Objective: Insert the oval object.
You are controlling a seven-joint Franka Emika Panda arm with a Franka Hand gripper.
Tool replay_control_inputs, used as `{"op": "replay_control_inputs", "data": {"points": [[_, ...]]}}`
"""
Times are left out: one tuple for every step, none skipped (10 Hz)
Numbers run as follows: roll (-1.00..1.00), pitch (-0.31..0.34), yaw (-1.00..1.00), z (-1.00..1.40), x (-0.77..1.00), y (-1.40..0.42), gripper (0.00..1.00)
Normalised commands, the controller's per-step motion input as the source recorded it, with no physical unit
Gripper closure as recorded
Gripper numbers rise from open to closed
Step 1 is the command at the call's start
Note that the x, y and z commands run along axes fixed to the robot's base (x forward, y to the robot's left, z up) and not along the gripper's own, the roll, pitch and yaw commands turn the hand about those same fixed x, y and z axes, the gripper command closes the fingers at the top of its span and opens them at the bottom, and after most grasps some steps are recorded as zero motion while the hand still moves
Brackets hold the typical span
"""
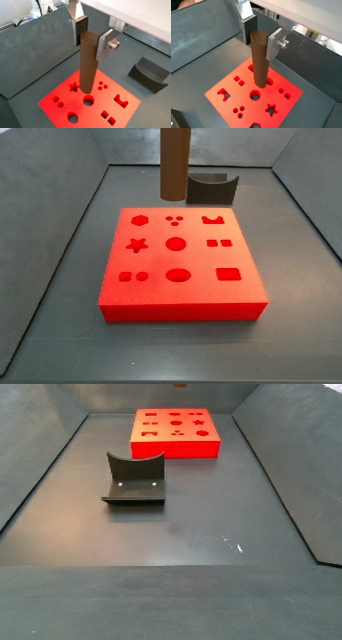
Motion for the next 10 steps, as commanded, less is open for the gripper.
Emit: {"op": "replay_control_inputs", "data": {"points": [[0.01, 0.000, 0.00, -0.06, 0.00, 0.00, 1.00], [0.01, 0.000, 0.00, -0.05, 0.00, 0.00, 1.00], [0.00, 0.003, 0.00, 0.00, 0.02, 0.00, 1.00], [0.00, 0.000, 0.00, -0.17, 0.26, -0.06, 1.00], [0.00, 0.033, -0.05, -0.32, 0.74, -0.26, 1.00], [0.13, 0.130, 0.00, -0.28, 0.85, -0.37, 1.00], [0.24, 0.191, 0.00, -0.21, 0.81, -0.41, 1.00], [0.40, 0.240, 0.00, -0.15, 0.69, -0.37, 1.00], [0.38, 0.234, 0.00, -0.08, 0.62, -0.45, 1.00], [0.12, 0.056, -0.09, -0.29, 0.44, -0.51, 1.00]]}}
